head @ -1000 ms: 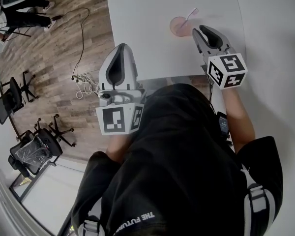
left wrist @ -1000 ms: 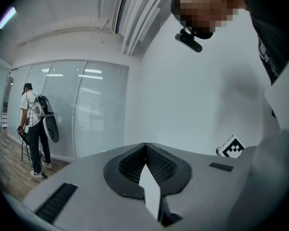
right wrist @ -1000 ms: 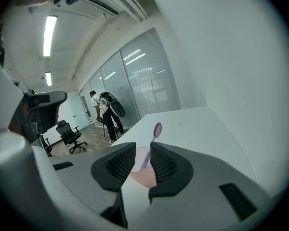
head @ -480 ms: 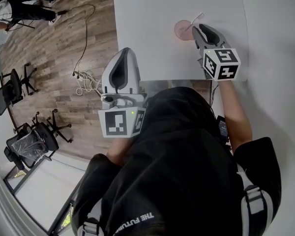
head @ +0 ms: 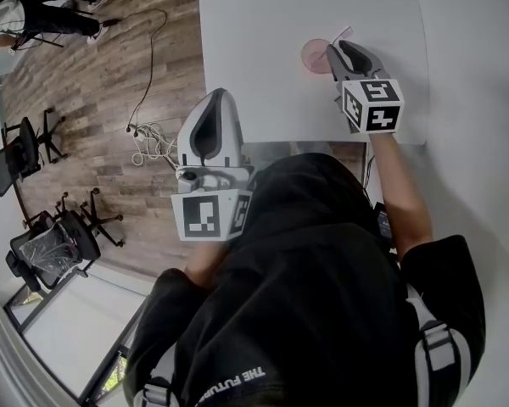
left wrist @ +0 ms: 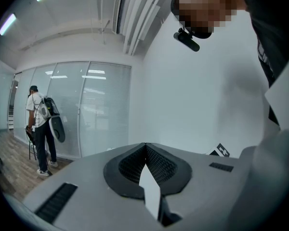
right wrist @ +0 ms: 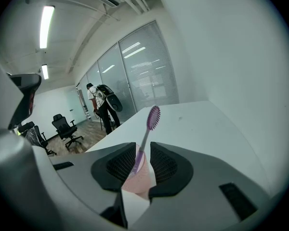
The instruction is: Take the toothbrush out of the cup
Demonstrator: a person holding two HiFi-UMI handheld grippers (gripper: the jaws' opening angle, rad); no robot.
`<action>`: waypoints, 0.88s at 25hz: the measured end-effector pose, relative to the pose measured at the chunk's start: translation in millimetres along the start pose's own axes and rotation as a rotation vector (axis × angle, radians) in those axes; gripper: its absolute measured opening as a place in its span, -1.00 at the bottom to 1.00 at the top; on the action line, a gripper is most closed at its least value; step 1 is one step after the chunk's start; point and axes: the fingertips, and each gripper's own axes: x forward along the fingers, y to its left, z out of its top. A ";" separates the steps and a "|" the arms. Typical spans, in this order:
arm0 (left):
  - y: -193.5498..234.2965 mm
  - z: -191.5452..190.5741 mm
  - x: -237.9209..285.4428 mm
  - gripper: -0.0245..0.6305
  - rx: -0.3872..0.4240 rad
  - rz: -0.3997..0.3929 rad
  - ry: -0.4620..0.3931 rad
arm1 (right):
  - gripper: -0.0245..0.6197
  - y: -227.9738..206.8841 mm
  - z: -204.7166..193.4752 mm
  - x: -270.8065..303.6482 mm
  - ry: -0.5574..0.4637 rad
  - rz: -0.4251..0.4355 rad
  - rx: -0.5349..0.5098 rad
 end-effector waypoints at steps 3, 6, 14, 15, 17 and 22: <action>0.7 2.0 -1.6 -0.87 0.000 0.005 0.003 | -0.60 3.6 1.5 1.1 0.007 0.011 -0.007; 0.1 2.3 -0.4 -0.87 0.002 0.005 0.005 | -0.60 4.6 1.6 3.2 0.010 0.019 -0.017; -0.6 -5.0 -1.4 -0.87 0.005 0.009 0.011 | -0.61 4.2 -1.2 9.9 0.002 0.021 -0.027; -0.7 -5.2 -1.9 -0.87 0.005 0.009 0.011 | -0.62 4.0 -1.4 9.9 0.001 0.020 -0.029; -0.8 -6.4 -2.6 -0.87 0.006 0.012 0.010 | -0.65 2.8 -3.3 10.5 0.000 0.014 -0.036; 2.0 -3.9 -3.2 -0.87 0.004 0.012 0.008 | -0.69 4.6 -0.2 11.2 -0.002 0.009 -0.047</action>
